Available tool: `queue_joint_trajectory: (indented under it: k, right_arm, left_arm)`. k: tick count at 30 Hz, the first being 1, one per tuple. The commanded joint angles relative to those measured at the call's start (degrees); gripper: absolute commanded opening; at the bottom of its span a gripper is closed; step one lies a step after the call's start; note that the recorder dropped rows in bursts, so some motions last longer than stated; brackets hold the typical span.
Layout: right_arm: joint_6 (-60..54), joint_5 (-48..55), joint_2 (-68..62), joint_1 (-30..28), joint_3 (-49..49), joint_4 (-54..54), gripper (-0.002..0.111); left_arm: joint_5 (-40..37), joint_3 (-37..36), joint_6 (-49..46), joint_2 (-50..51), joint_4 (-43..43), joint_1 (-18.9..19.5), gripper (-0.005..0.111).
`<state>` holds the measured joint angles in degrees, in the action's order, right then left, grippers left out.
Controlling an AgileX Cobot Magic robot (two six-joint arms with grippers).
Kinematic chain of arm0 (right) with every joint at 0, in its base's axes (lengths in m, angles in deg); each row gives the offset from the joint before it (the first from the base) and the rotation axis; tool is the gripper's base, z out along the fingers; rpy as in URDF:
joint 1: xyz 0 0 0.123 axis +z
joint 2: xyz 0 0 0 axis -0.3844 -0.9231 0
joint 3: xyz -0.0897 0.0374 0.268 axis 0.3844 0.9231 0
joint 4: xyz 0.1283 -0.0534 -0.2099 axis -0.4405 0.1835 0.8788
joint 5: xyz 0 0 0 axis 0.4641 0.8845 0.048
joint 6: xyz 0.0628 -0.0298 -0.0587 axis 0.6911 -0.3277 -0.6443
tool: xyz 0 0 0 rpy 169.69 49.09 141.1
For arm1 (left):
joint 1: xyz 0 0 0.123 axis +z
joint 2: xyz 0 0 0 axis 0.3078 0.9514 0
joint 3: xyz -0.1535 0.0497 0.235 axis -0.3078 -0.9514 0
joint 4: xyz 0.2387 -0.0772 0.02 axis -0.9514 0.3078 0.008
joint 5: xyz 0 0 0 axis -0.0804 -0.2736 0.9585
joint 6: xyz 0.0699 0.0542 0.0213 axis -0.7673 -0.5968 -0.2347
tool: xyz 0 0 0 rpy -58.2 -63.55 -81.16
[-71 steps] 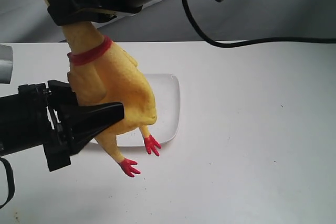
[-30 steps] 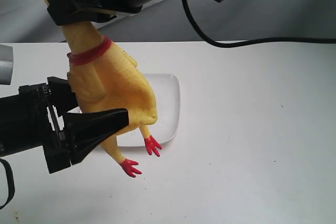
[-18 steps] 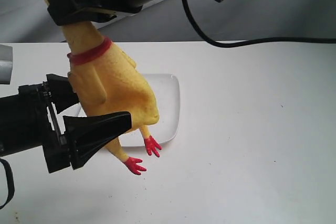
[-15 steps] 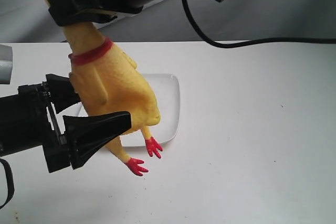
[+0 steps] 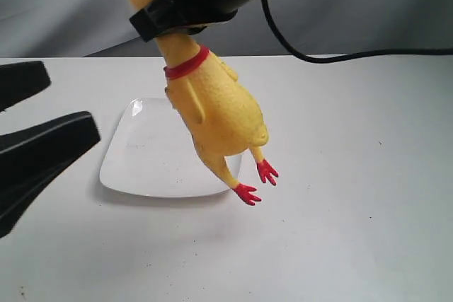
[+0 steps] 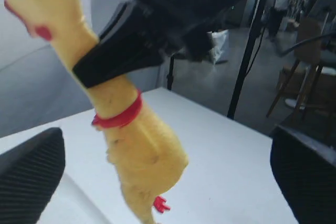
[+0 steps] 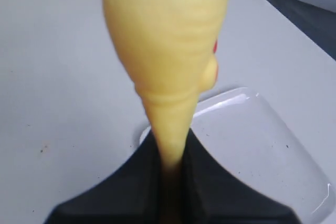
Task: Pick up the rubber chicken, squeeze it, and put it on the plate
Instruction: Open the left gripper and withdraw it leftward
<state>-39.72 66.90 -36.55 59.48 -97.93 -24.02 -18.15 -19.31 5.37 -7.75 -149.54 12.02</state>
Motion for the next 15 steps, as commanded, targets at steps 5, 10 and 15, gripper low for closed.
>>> queue_joint_trajectory:
  k: [5, 10, 15]
  right_arm:
    - [-6.7, -2.5, -10.5, -3.5, -0.6, -8.5, 0.0]
    - [-5.4, 0.9, -17.5, -3.7, -8.0, -9.7, 0.0]
    - [-0.6, 2.6, -23.7, -3.7, -17.7, -8.8, 0.0]
  left_arm:
    - [-7.3, 0.0, 12.0, -20.8, -11.7, 0.0, 0.099]
    - [-8.5, 0.0, 20.8, -28.3, -21.1, 0.0, 0.07]
    - [-5.5, -0.1, 21.6, -31.7, -23.8, 0.0, 0.034]
